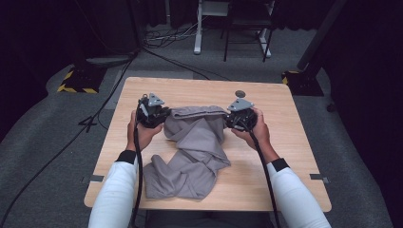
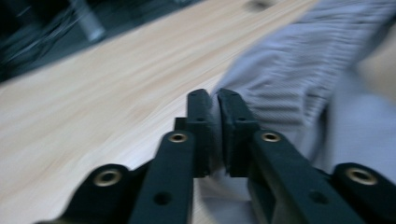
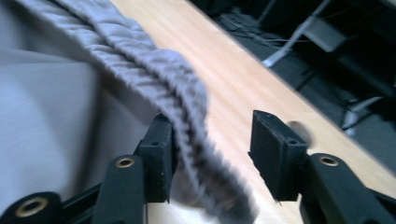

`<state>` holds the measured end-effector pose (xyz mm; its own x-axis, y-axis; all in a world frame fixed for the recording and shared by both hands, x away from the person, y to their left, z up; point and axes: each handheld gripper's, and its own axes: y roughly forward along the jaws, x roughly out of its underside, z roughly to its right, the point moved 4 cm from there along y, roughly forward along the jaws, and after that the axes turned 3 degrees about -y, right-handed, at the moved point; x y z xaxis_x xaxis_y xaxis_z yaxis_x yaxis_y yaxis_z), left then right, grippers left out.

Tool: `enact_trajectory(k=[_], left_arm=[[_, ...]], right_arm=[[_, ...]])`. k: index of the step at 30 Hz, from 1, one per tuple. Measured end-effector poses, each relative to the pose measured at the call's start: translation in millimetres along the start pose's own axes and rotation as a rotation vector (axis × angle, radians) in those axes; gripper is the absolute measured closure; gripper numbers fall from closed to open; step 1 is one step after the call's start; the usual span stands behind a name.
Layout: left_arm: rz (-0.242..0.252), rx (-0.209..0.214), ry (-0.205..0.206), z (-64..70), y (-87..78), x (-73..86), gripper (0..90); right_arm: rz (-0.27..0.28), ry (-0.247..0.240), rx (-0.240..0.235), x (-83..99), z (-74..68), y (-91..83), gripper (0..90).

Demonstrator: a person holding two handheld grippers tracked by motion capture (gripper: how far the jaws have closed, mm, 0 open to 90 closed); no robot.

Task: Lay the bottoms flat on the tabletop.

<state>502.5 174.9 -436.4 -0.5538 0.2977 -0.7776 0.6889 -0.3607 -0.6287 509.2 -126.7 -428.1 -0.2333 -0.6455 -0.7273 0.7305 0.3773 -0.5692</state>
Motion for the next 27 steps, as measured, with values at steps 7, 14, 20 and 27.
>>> enact_trajectory(k=[7,14,20,27], left_arm=[[0.016,0.115,-0.022,20.1,-7.2,23.1,32.3],[0.012,0.379,0.288,138.6,-14.5,52.6,31.2],[-0.068,0.338,0.345,171.7,21.9,59.0,35.5],[-0.129,0.317,0.381,162.7,37.2,61.5,69.8]], right_arm=[[-0.054,-0.001,-0.134,35.2,-16.2,2.6,41.9],[-0.079,0.017,-0.230,81.1,-15.3,-14.5,53.1],[-0.107,0.009,-0.268,87.6,-25.0,0.6,54.7],[-0.081,0.046,-0.258,66.5,-20.4,31.2,49.7]])
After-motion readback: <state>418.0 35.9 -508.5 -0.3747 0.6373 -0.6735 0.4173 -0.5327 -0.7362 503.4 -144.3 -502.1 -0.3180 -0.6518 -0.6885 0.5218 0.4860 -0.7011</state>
